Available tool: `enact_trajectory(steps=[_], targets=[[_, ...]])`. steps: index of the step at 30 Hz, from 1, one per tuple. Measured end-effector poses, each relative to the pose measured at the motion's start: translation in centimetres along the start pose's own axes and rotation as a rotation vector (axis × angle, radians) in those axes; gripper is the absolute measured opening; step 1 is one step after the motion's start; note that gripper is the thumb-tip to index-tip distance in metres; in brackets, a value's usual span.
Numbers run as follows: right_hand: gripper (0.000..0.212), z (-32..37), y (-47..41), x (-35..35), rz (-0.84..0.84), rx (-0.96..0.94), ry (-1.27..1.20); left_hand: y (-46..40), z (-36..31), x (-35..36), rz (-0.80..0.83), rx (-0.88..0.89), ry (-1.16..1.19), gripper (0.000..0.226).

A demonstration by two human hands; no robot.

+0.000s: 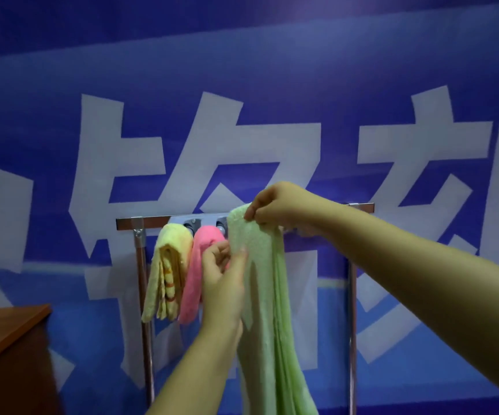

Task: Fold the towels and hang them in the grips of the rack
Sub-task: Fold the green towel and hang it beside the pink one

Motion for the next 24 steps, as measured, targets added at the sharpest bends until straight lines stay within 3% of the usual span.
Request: enact_trajectory(steps=[2,5,7,14,17,21,24], targets=[[0.022,0.3,-1.3,-0.9,-0.037,0.012,0.057,-0.1,0.6,1.3,0.087,0.03,-0.09,0.033],[0.023,0.5,-3.3,-1.8,-0.081,0.019,0.042,-1.6,1.9,2.5,0.121,0.017,-0.337,0.092],[0.024,0.5,-4.6,-2.1,-0.097,0.022,0.025,-3.2,2.8,3.3,0.087,0.017,-0.417,0.105],[0.025,1.5,-8.7,-2.4,-0.13,-0.018,0.008,-8.6,1.9,5.4,-0.024,0.18,-0.739,0.092],[0.023,2.2,-9.7,-2.0,-0.098,-0.048,-0.003,-9.0,1.5,5.0,-0.121,0.147,-0.948,0.083],[0.02,2.5,-10.2,-2.4,-0.082,-0.075,0.001,-8.4,1.0,4.0,-0.164,0.315,-1.037,0.067],[0.019,2.0,-10.6,-2.7,-0.093,-0.073,-0.021,-8.8,0.3,3.4,-0.16,0.364,-0.973,0.065]])
Point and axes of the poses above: each hand's wrist, its own y-axis away from the middle knuckle, its own x-axis out of the palm, z = x × y, the point moved 5 cm from there along -y, towards the middle knuckle, and after that the axes turned 5 degrees about z, right-handed, at the moved point
